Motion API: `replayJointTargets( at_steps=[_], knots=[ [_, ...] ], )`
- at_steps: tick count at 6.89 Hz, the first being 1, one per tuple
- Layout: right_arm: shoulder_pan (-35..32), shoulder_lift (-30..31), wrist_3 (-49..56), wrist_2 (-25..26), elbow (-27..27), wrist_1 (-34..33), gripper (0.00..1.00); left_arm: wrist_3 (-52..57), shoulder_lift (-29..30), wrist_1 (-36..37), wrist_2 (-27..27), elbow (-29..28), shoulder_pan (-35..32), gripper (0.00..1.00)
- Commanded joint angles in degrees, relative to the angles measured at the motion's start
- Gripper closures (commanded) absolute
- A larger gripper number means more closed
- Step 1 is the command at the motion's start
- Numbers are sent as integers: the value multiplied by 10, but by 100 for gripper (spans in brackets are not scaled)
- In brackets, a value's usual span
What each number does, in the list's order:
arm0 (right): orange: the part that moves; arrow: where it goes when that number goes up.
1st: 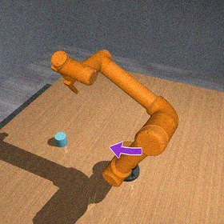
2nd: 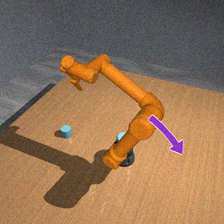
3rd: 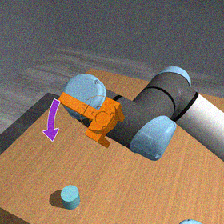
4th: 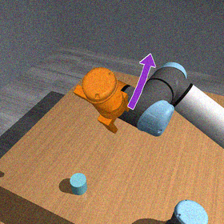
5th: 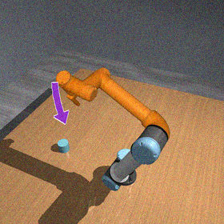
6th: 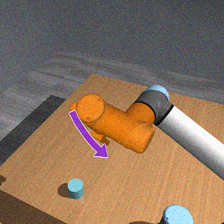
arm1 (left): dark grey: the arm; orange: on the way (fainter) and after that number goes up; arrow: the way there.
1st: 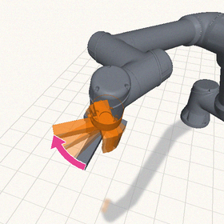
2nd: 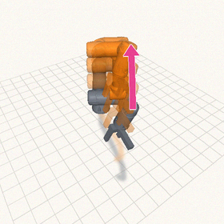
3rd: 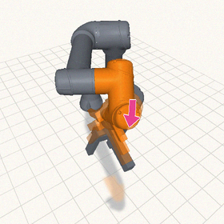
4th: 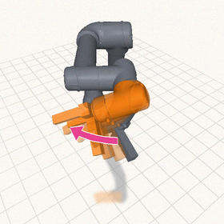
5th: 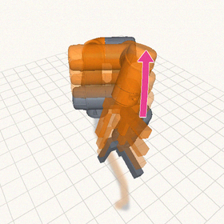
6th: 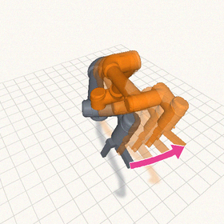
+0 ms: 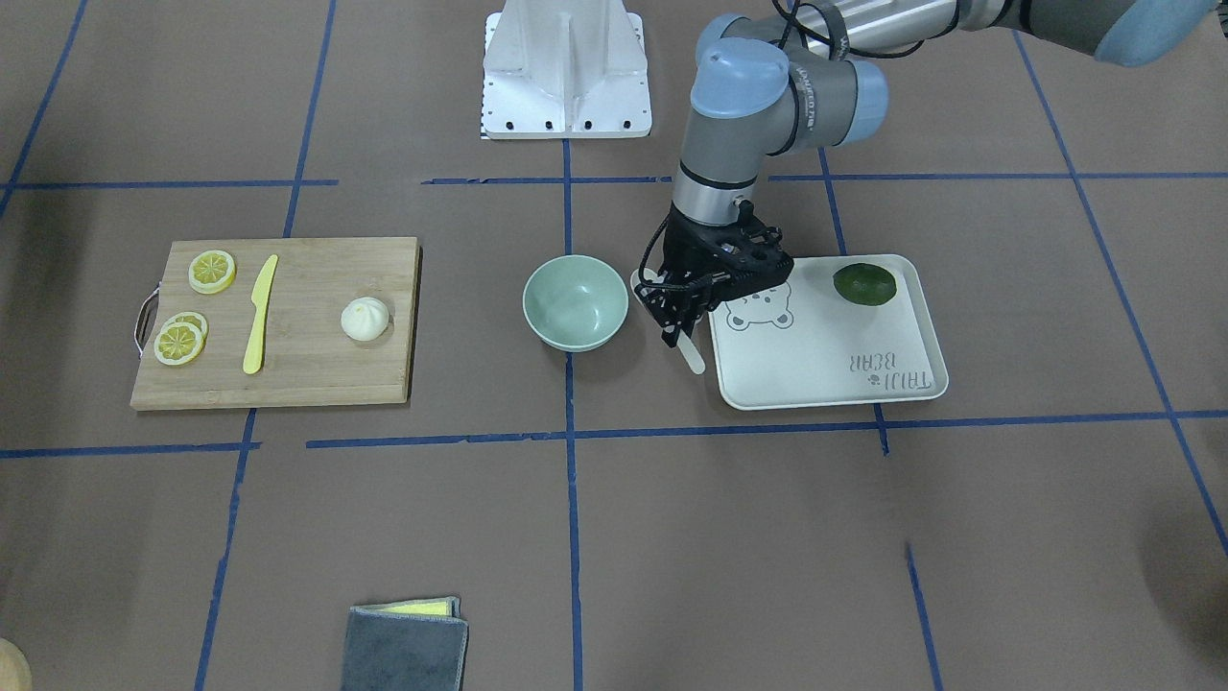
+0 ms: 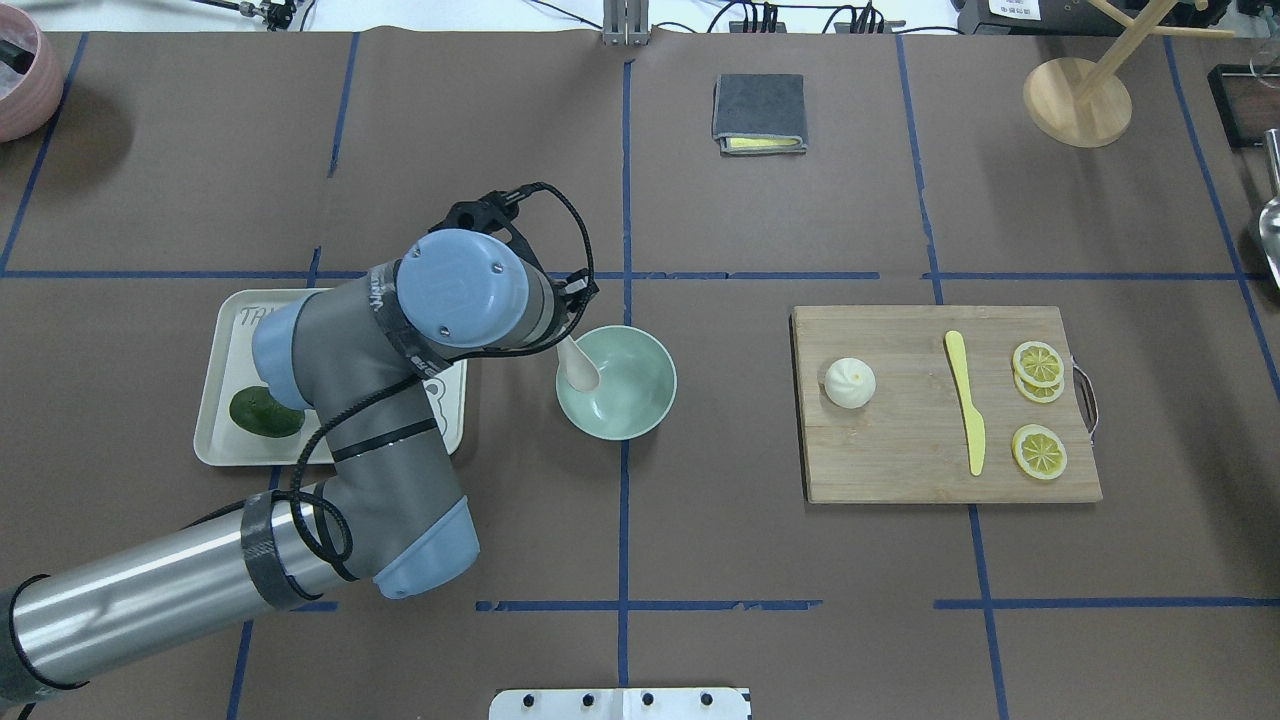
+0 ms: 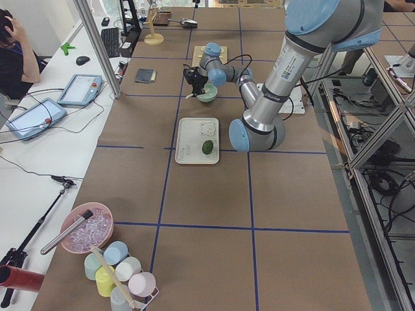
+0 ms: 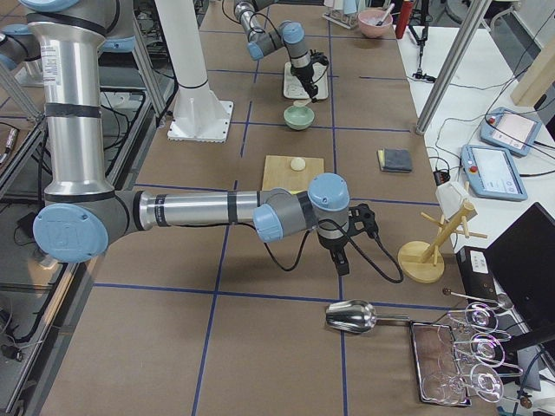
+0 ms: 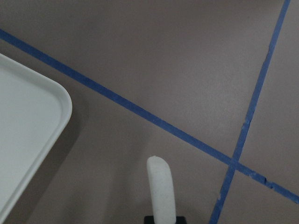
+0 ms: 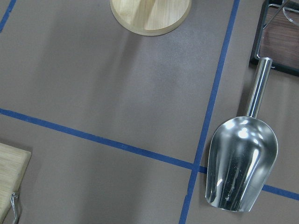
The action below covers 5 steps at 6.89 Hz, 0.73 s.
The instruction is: Put spoon and bun in bowl
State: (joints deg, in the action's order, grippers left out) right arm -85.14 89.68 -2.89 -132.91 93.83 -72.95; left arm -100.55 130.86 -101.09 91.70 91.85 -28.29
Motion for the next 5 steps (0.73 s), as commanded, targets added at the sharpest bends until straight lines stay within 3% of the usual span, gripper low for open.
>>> replayJointTargets(
  at_steps=[1,2,3,4,5],
  knots=[
    [0,0,0,0,0,-1,0,-5,14,0,-6,-12,17,100],
    [0,0,0,-1,0,-1,0,0,15,0,-6,-11,19,83],
    [1,0,0,-1,0,-1,0,2,15,-2,-7,-11,20,74],
    [0,0,0,-1,0,0,0,21,15,-2,-7,-9,20,60],
    [1,0,0,0,0,-1,0,43,12,-2,-6,-6,20,37]
  ],
)
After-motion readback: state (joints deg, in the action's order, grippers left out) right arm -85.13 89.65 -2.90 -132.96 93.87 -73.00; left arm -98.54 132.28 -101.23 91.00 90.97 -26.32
